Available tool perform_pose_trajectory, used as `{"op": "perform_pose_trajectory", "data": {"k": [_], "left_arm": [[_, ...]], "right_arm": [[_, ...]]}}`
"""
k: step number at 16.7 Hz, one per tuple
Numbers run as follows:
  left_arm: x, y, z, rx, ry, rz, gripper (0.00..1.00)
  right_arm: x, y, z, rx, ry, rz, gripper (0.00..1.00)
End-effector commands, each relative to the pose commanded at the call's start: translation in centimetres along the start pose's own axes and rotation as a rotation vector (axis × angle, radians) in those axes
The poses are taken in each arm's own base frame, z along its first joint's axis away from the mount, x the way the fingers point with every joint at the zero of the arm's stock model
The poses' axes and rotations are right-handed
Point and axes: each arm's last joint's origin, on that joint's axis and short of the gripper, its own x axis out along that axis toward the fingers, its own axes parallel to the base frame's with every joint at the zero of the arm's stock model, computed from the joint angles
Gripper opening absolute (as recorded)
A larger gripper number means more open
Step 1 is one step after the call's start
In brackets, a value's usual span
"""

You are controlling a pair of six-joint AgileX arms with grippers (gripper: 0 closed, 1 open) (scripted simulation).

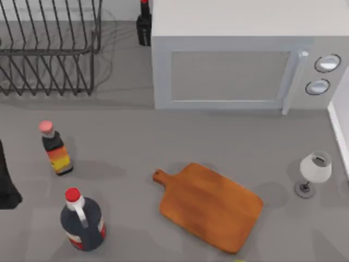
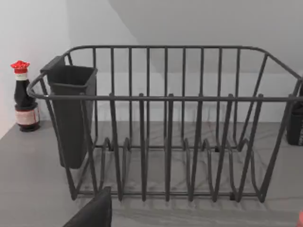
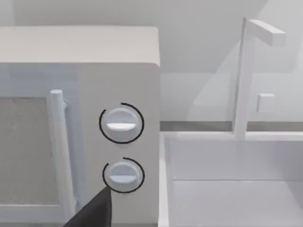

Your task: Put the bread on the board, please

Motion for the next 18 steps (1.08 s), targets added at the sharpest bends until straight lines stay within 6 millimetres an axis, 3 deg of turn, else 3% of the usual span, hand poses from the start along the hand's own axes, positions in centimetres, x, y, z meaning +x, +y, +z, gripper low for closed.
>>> {"op": "perform_pose_trajectory", "data": {"k": [4,10,14,18], "left_arm": [[0.0,0.1,0.6,0.001,0.024,0.011,1.00],[1.7,1.0,5.4,0.012,0.288,0.067,1.00],[6.1,2.3,8.1,0.006,0.603,0.093,1.00],[12.3,4.5,8.1,-0.021,0.955,0.114,1.00]], "right_arm": [[0.0,0.0,0.0,0.000,0.000,0.000,1.00],[0.0,0.0,0.0,0.000,0.000,0.000,1.00],[0.0,0.0,0.0,0.000,0.000,0.000,1.00],[0.0,0.0,0.0,0.000,0.000,0.000,1.00]]}}
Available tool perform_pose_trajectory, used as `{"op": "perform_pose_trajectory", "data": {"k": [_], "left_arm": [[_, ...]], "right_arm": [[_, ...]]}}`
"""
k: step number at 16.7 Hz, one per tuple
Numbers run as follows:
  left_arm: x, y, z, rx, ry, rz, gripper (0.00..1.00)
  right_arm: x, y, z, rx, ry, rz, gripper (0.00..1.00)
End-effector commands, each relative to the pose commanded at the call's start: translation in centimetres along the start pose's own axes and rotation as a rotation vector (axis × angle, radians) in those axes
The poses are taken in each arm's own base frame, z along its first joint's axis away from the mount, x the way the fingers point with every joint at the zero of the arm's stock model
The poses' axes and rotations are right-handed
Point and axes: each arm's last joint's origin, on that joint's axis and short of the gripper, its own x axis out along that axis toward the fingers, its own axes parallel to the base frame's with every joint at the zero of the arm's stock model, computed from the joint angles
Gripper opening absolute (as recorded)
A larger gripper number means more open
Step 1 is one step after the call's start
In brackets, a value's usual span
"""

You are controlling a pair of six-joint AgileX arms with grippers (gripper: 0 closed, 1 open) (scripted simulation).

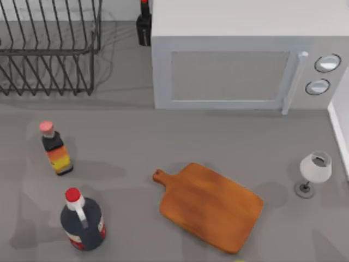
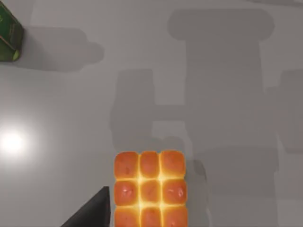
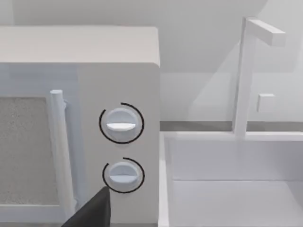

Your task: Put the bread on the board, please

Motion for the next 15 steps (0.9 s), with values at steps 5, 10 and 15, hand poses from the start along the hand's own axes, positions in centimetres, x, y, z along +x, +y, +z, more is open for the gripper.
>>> {"op": "perform_pose_trajectory", "data": {"k": [5,10,15], "left_arm": [[6.9,2.4,3.2,-0.024,0.395,-0.001,1.00],[10.9,3.6,3.4,-0.035,0.607,-0.020,1.00],[11.0,3.5,3.3,-0.031,0.616,-0.023,1.00]], "right_arm": [[0.0,0.0,0.0,0.000,0.000,0.000,1.00],[0.0,0.0,0.0,0.000,0.000,0.000,1.00],[0.0,0.0,0.0,0.000,0.000,0.000,1.00]]}}
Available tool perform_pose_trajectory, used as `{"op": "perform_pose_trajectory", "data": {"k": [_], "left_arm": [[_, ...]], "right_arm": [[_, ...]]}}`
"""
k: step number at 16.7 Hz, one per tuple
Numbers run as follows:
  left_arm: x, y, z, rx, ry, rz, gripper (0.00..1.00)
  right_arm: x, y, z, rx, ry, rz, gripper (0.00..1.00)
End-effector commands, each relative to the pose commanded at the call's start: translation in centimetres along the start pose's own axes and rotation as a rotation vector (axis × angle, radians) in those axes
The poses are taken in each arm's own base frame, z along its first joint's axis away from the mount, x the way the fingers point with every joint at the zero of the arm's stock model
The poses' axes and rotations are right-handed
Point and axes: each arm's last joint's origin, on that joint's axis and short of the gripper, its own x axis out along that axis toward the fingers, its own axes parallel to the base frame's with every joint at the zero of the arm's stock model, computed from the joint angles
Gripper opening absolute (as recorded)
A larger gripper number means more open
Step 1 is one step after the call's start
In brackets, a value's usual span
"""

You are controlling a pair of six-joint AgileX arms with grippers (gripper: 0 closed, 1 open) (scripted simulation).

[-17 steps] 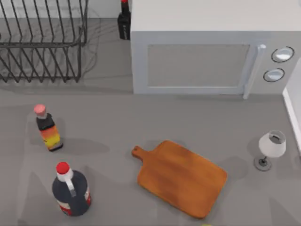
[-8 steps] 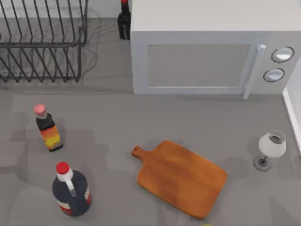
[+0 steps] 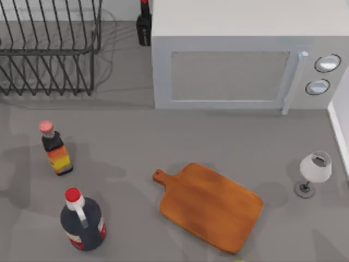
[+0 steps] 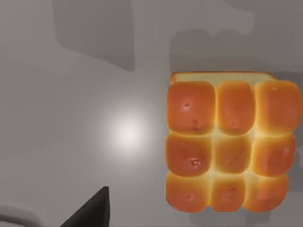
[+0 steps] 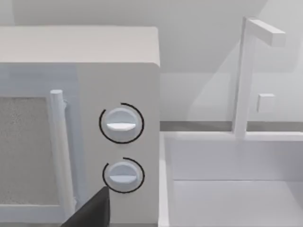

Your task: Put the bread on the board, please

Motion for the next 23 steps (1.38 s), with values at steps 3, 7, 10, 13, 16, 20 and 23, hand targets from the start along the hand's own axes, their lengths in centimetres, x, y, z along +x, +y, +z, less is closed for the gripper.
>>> {"op": "perform_pose_trajectory", "data": {"k": [3,7,10,13,16,20,23], "left_arm": [[1.2,0.1,0.0,-0.004,0.007,-0.001,1.00],[5.1,0.2,0.3,-0.005,-0.008,0.002,1.00],[7.0,0.2,0.0,-0.004,0.001,0.000,1.00],[7.0,0.2,0.0,-0.004,0.002,0.000,1.00],[7.0,0.2,0.0,-0.004,0.002,0.000,0.77],[7.0,0.2,0.0,-0.004,0.002,0.000,0.47],[7.0,0.2,0.0,-0.004,0.002,0.000,0.25]], "right_arm": [[0.0,0.0,0.0,0.000,0.000,0.000,1.00],[0.0,0.0,0.0,0.000,0.000,0.000,1.00],[0.0,0.0,0.0,0.000,0.000,0.000,1.00],[0.0,0.0,0.0,0.000,0.000,0.000,1.00],[0.0,0.0,0.0,0.000,0.000,0.000,1.00],[0.0,0.0,0.0,0.000,0.000,0.000,1.00],[0.0,0.0,0.0,0.000,0.000,0.000,1.00]]}}
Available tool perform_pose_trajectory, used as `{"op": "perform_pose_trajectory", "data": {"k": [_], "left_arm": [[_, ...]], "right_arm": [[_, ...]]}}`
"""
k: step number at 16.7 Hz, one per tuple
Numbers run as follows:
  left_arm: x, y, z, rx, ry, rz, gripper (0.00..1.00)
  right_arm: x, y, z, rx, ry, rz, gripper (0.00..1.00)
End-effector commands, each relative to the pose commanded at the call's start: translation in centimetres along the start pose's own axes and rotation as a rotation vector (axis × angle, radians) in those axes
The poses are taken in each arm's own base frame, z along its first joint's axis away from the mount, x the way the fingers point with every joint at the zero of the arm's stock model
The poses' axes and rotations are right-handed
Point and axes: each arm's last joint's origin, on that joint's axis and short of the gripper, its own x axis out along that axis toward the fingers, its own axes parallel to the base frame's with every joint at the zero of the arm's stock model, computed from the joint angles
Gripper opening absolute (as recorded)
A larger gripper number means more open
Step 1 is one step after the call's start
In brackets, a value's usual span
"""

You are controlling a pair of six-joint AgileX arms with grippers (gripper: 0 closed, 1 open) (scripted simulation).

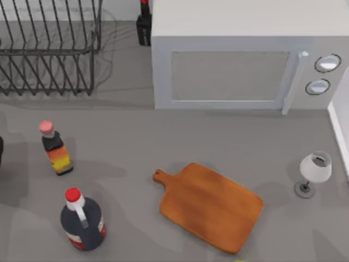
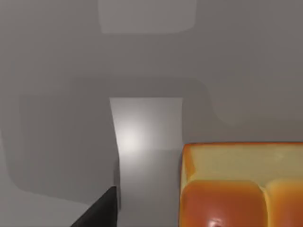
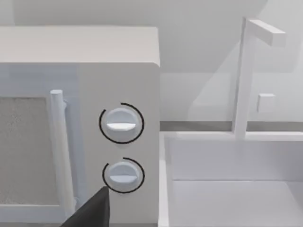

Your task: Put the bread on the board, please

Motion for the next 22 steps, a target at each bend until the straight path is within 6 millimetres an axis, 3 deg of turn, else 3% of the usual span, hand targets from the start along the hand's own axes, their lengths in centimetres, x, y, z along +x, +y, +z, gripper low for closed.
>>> {"op": "perform_pose_trajectory", "data": {"k": [3,11,16,22], "left_arm": [[0.0,0.0,0.0,0.000,0.000,0.000,0.02],[0.0,0.0,0.0,0.000,0.000,0.000,0.00],[-3.0,0.2,0.5,-0.007,-0.028,-0.001,0.00],[-10.0,0.0,0.2,0.000,-0.013,-0.004,0.00]], "right_arm": [[0.0,0.0,0.0,0.000,0.000,0.000,1.00],[0.0,0.0,0.0,0.000,0.000,0.000,1.00],[0.0,0.0,0.0,0.000,0.000,0.000,1.00],[0.0,0.0,0.0,0.000,0.000,0.000,1.00]]}}
